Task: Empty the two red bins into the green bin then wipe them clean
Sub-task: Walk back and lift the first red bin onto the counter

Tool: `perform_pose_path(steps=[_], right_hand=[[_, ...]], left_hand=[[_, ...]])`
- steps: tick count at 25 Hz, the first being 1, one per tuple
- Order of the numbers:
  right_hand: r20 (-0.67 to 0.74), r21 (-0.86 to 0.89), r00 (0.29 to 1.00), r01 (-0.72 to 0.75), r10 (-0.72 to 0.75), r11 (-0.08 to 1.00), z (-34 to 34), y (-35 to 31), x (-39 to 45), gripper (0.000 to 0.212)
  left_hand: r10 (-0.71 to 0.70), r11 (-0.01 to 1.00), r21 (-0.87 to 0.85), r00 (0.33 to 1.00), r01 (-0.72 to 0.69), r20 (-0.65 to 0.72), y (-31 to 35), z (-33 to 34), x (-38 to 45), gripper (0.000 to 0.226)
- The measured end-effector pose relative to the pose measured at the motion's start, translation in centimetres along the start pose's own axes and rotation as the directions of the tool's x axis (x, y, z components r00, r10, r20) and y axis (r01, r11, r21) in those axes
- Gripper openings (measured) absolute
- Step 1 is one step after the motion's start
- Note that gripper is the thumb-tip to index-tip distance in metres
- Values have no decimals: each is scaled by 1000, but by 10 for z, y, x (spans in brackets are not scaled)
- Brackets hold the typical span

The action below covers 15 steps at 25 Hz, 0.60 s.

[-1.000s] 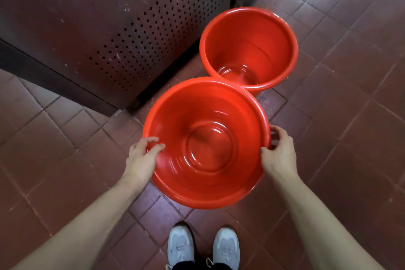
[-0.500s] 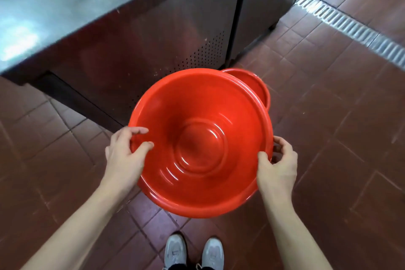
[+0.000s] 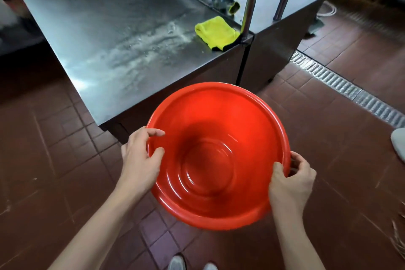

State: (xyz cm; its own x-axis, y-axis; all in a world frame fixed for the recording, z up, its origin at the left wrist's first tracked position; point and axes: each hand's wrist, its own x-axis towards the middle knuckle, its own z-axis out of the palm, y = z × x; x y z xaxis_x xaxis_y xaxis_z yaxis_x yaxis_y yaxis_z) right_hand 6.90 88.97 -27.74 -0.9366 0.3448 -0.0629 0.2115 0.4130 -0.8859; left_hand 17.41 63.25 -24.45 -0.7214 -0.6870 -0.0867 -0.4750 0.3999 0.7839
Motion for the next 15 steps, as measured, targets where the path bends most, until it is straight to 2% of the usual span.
perform_pose_path(steps=[7,15], right_hand=[[-15,68,995,100,-99,993,-32,-95,5,33],[8,119,981,193,-196,974,-31,-185,-9,36]], left_hand=[[93,995,-30,989,-97,-119,72,-63,-16,42],[143,985,-61,966,-160,-216,97,-134,-11,58]])
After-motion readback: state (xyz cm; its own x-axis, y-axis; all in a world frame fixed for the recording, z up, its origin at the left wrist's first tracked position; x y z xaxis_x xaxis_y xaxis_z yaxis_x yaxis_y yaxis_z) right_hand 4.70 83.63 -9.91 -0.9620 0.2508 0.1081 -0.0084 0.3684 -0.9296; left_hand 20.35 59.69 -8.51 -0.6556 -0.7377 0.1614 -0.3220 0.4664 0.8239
